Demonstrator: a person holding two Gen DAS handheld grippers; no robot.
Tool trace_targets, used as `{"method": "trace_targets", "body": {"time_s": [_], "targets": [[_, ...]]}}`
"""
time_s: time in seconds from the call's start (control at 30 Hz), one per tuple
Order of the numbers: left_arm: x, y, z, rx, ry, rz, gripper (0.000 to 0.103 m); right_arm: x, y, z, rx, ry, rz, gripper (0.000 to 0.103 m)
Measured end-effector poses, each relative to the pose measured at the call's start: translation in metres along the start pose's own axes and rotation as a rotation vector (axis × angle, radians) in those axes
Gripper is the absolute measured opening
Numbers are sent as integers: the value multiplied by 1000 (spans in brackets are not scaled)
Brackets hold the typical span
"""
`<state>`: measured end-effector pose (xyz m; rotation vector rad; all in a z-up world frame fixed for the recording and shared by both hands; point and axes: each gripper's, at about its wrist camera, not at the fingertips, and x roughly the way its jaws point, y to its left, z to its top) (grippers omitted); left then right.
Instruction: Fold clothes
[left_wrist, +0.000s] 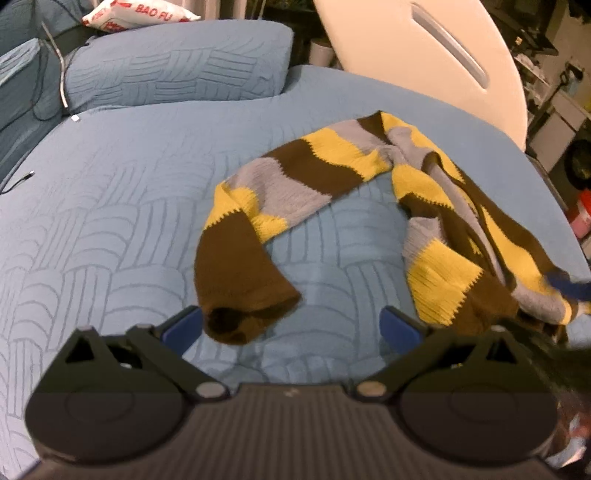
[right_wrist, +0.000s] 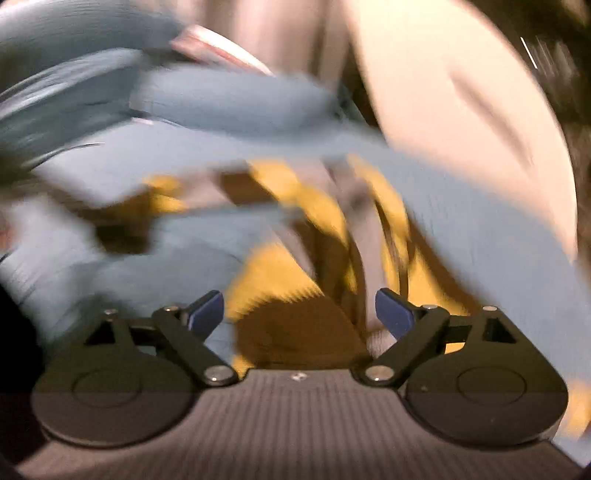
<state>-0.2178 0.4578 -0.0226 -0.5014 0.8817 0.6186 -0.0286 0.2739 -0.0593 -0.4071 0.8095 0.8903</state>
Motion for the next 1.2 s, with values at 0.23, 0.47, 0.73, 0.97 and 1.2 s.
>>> {"method": "trace_targets", "body": {"time_s": [0.23, 0.47, 0.73, 0.97, 1.2], "targets": [[1, 11, 0, -69, 9, -31, 103, -8, 37, -29, -239, -58, 40, 13], [5, 19, -1, -126, 40, -51, 103, -58, 117, -95, -561, 69, 546, 12], [14, 17, -2, -109, 93, -60, 103, -89, 30, -98, -109, -47, 166, 69], [32, -4, -3, 37, 216, -79, 103, -87, -95, -139, 124, 77, -343, 78], [47, -24, -7, 168, 335, -125, 102, -121, -116, -154, 134, 302, 102, 19]]}}
